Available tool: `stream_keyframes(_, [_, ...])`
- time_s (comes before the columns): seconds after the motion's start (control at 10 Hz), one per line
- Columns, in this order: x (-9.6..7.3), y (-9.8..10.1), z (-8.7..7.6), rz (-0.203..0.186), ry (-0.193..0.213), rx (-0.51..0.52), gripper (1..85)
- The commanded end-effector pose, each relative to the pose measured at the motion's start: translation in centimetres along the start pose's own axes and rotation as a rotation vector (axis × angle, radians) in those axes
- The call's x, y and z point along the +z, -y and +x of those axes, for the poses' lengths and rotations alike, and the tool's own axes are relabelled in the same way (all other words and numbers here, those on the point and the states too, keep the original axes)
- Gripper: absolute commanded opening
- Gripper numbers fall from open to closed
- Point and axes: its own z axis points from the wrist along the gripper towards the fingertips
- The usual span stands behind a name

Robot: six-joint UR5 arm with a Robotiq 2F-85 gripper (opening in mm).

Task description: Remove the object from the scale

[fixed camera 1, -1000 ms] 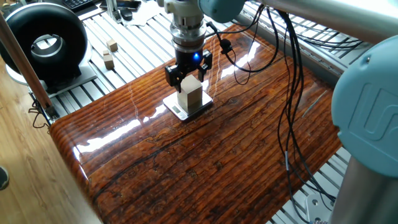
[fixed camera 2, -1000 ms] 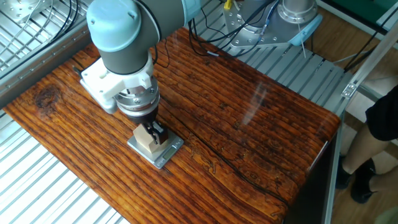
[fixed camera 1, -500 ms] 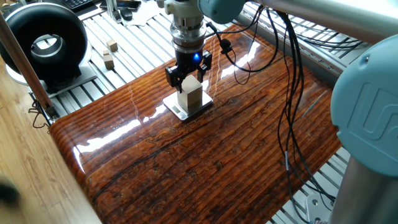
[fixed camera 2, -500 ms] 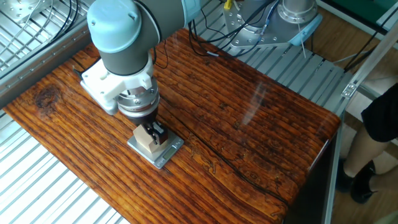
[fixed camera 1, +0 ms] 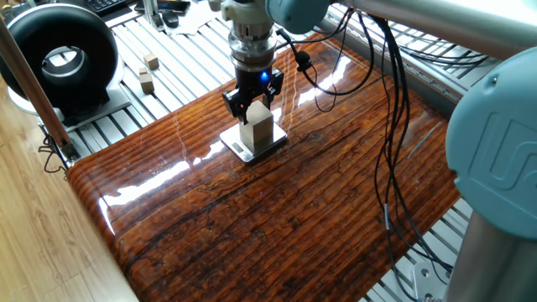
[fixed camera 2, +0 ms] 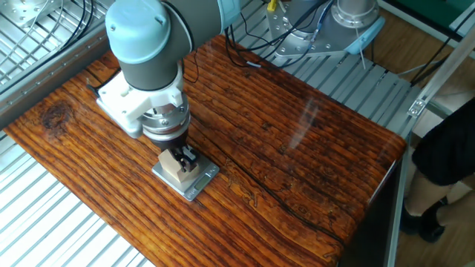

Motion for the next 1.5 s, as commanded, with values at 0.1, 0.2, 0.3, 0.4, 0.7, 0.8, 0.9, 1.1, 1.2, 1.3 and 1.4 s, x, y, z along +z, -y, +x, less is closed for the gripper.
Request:
stream_keyframes(0.1, [-0.9,-0.6,0.0,-0.016,-0.005,-0.008,38.7])
stream_keyframes(0.2, [-1.7,-0.9,0.2,-0.029,-0.009,-0.013,38.7])
stream_keyframes(0.3, [-2.8,-1.6,0.4,-0.044,-0.015,-0.02,38.3])
stream_keyframes(0.4, [-3.7,-2.4,0.2,-0.047,-0.015,-0.033,38.3])
stream_keyframes(0.7, [-5.7,-5.9,-0.5,-0.043,0.009,-0.026,35.7])
stream_keyframes(0.8, [-5.9,-7.4,-0.6,-0.058,0.023,-0.007,35.3])
stream_keyframes(0.9, [-6.1,-8.9,-0.5,-0.06,0.025,0.019,35.3])
stream_keyframes(1.1, [-6.9,-10.4,-0.2,-0.063,0.024,0.046,35.3])
stream_keyframes(1.2, [-6.8,-10.9,-0.2,-0.073,0.029,0.051,35.3])
stream_keyframes(1.3, [-6.4,-11.7,-0.4,-0.091,0.038,0.064,35.7])
stream_keyframes(1.4, [-5.8,-12.6,-0.7,-0.109,0.052,0.085,35.7])
